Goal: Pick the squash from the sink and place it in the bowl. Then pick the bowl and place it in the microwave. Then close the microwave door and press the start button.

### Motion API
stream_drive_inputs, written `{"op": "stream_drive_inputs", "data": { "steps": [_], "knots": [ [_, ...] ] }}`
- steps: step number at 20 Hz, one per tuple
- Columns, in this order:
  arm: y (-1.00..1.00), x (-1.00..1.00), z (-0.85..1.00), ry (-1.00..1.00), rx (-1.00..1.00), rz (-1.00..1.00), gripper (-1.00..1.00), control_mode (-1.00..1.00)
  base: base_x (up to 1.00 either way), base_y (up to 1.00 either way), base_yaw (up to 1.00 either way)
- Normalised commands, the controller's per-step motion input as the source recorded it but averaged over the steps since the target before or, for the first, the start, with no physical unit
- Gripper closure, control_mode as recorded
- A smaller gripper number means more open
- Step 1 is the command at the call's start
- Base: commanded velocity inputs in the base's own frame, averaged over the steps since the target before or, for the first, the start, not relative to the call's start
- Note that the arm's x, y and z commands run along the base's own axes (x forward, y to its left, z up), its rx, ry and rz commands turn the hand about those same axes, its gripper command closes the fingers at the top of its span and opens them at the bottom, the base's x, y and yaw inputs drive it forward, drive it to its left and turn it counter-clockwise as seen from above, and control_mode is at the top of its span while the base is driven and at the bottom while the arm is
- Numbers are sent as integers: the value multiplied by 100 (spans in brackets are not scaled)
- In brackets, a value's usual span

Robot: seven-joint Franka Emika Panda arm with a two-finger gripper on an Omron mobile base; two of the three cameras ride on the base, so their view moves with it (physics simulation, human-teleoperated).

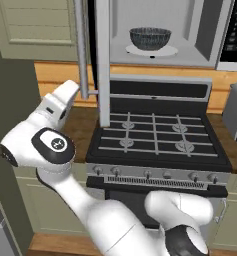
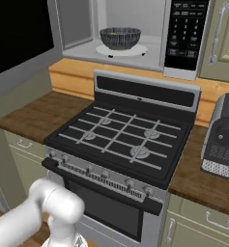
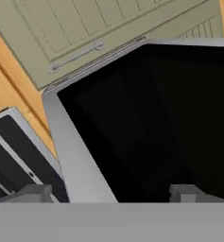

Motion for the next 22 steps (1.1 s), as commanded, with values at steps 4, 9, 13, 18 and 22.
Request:
{"op": "stream_drive_inputs", "data": {
  "steps": [4,9,13,18,22],
  "knots": [
    [-100,-41,18,-10,26,-3,-100,-100,0,0,0],
    [-100,1,35,-1,24,0,-100,-100,0,0,0],
    [-100,29,19,0,26,0,-100,-100,0,0,0],
    [-100,54,2,0,25,2,-100,-100,0,0,0],
    [-100,76,0,-2,25,5,-100,-100,0,0,0]
  ]
}}
